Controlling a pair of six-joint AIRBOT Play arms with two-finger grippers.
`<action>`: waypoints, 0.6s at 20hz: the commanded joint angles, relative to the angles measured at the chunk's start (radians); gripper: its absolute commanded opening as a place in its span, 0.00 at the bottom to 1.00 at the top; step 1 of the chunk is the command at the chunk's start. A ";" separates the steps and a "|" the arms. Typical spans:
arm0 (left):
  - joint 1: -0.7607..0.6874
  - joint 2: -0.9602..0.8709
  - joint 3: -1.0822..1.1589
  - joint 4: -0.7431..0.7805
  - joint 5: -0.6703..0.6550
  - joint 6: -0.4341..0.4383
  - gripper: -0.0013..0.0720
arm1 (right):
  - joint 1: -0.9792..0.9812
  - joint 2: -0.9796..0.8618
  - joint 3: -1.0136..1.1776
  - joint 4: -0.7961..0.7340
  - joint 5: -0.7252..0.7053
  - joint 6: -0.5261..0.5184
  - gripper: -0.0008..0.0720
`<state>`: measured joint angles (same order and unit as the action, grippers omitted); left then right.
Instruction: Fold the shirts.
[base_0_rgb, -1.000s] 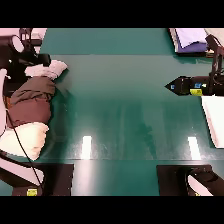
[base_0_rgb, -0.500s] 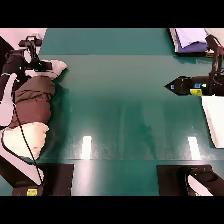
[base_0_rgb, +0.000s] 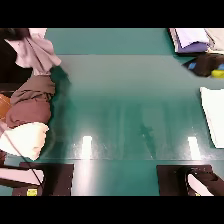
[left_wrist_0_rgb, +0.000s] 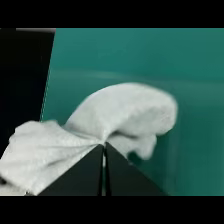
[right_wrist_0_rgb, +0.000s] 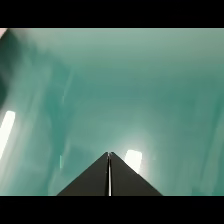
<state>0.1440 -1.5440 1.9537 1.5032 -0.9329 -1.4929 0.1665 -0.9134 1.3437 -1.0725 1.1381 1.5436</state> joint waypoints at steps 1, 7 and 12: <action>-0.016 0.235 0.056 -0.203 -0.110 0.120 0.04 | -0.085 -0.002 0.144 0.000 0.013 -0.002 0.03; -0.356 0.435 0.052 -0.200 -0.241 0.130 0.04 | -0.180 -0.082 0.382 0.001 0.171 -0.039 0.03; -0.727 0.324 -0.079 -0.202 -0.280 0.113 0.04 | -0.163 -0.178 0.540 0.001 0.314 -0.043 0.03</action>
<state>-0.3996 -1.1790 1.9347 1.3079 -1.1786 -1.3739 -0.0006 -1.0439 1.7977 -1.0718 1.3582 1.5063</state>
